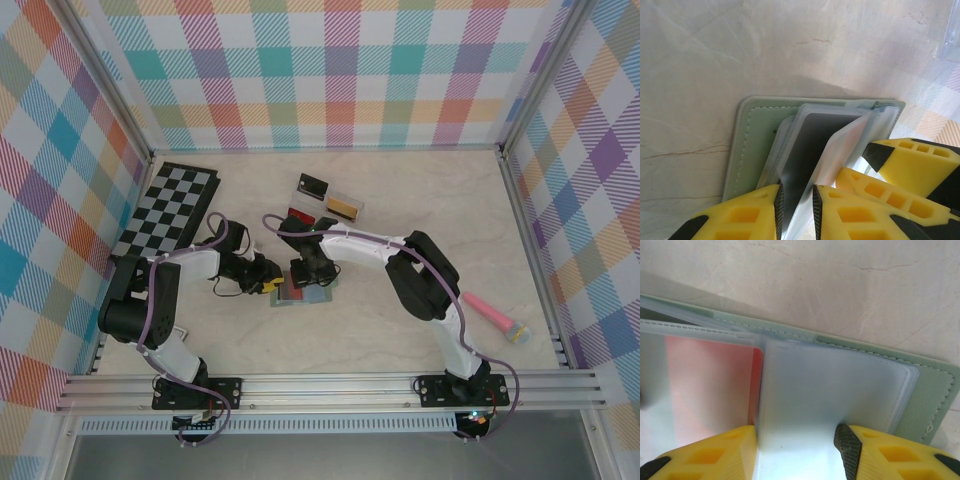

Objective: Take the credit cards out of the card holder

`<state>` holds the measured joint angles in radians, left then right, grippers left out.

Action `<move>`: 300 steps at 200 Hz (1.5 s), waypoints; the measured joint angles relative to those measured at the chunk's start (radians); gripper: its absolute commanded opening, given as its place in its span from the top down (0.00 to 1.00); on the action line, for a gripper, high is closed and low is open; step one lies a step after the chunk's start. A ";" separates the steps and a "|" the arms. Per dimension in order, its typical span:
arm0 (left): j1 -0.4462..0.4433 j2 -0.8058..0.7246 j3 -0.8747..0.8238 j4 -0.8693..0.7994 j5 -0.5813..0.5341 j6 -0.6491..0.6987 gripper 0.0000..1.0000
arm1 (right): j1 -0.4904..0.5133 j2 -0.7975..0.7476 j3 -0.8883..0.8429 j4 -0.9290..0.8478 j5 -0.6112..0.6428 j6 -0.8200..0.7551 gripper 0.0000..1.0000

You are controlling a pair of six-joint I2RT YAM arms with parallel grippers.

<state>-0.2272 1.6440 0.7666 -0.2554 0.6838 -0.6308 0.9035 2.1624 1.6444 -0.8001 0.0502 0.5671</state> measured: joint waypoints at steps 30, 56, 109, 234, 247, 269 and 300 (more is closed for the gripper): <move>0.000 0.000 0.003 0.000 0.015 0.000 0.77 | -0.001 -0.006 -0.007 0.007 -0.010 0.000 0.51; -0.001 0.000 0.003 0.001 0.017 0.000 0.77 | -0.006 -0.016 -0.023 0.024 -0.023 0.000 0.51; -0.001 0.000 0.003 0.016 0.034 0.000 0.77 | -0.029 -0.079 -0.116 0.124 -0.103 -0.003 0.49; -0.095 -0.043 0.041 0.055 0.062 -0.063 0.54 | -0.152 -0.488 -0.396 0.402 -0.256 0.027 0.29; -0.122 -0.045 0.053 0.065 0.056 -0.073 0.51 | -0.160 -0.509 -0.423 0.417 -0.243 0.032 0.28; -0.167 -0.045 0.071 0.079 0.050 -0.095 0.44 | -0.170 -0.544 -0.463 0.428 -0.216 0.046 0.27; -0.197 -0.039 0.105 0.068 0.019 -0.113 0.30 | -0.175 -0.581 -0.502 0.458 -0.189 0.061 0.28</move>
<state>-0.4244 1.6051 0.8711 -0.1875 0.7033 -0.7437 0.7284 1.5814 1.1427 -0.3420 -0.1390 0.6281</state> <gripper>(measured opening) 0.656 0.721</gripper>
